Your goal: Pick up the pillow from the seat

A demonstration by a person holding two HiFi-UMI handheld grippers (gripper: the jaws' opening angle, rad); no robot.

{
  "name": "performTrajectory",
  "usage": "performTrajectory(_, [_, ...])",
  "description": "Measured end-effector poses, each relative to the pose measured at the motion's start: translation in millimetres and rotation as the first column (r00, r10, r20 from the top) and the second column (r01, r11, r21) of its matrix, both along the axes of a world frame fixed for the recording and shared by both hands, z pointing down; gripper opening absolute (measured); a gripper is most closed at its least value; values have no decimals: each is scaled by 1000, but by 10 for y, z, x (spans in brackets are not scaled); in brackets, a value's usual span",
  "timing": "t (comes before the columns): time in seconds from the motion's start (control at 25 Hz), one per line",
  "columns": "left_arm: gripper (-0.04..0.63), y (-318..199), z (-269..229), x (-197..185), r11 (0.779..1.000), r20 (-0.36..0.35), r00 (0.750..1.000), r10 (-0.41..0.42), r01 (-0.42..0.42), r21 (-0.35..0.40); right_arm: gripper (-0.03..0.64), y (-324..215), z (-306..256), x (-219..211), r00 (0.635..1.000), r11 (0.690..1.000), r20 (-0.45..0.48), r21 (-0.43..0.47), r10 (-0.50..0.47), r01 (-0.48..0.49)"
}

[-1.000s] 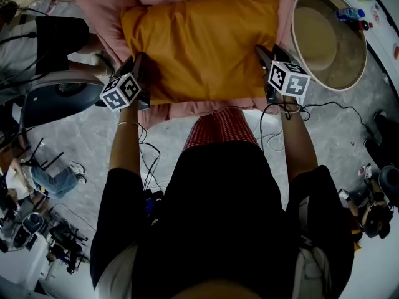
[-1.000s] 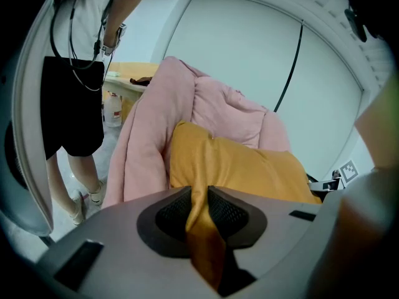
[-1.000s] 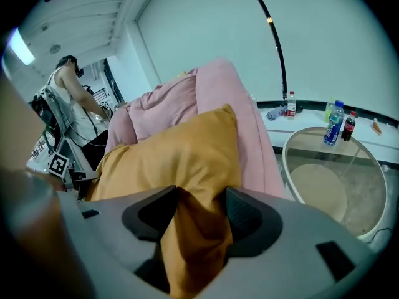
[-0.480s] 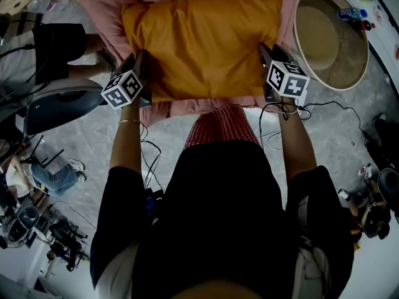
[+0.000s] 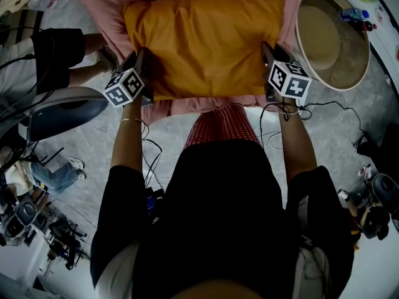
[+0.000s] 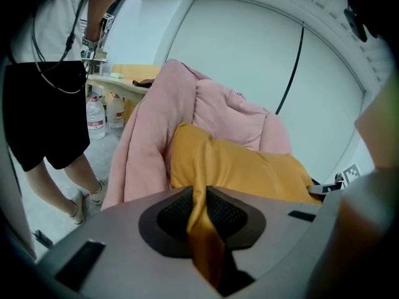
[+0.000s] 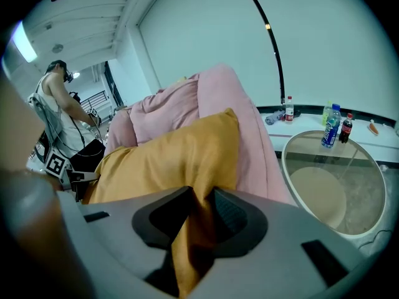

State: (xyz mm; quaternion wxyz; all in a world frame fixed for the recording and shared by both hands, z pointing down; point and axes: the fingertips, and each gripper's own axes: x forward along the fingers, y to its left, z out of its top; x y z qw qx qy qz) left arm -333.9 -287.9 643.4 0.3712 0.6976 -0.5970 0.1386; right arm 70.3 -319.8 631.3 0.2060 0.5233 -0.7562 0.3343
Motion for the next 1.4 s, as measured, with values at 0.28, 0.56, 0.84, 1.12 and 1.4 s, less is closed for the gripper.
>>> performTrajectory(0.28, [66,2,-42,-16,1000,7,1000,4,-4,2,109,6,-64,-24,1000,1000,-13,11,8,-8])
performTrajectory(0.56, [58,-17,-85,-5,1000,-16,1000,-7,7,1,103,3,-116,-28,1000,1000,-13,18,15,-15])
performTrajectory(0.84, [46,-32,-179,16,1000,-33,999,-4,4,7,98,-5,-204,-16,1000,999,-14,36,25,-25])
performTrajectory(1.12, [38,-64,-286,37,999,-45,999,-4,6,32,89,-34,-315,-11,999,997,-5,64,37,-37])
performTrajectory(1.4, [37,-20,-452,18,998,-54,998,-11,15,67,89,-2,-450,-39,999,995,12,99,31,-32])
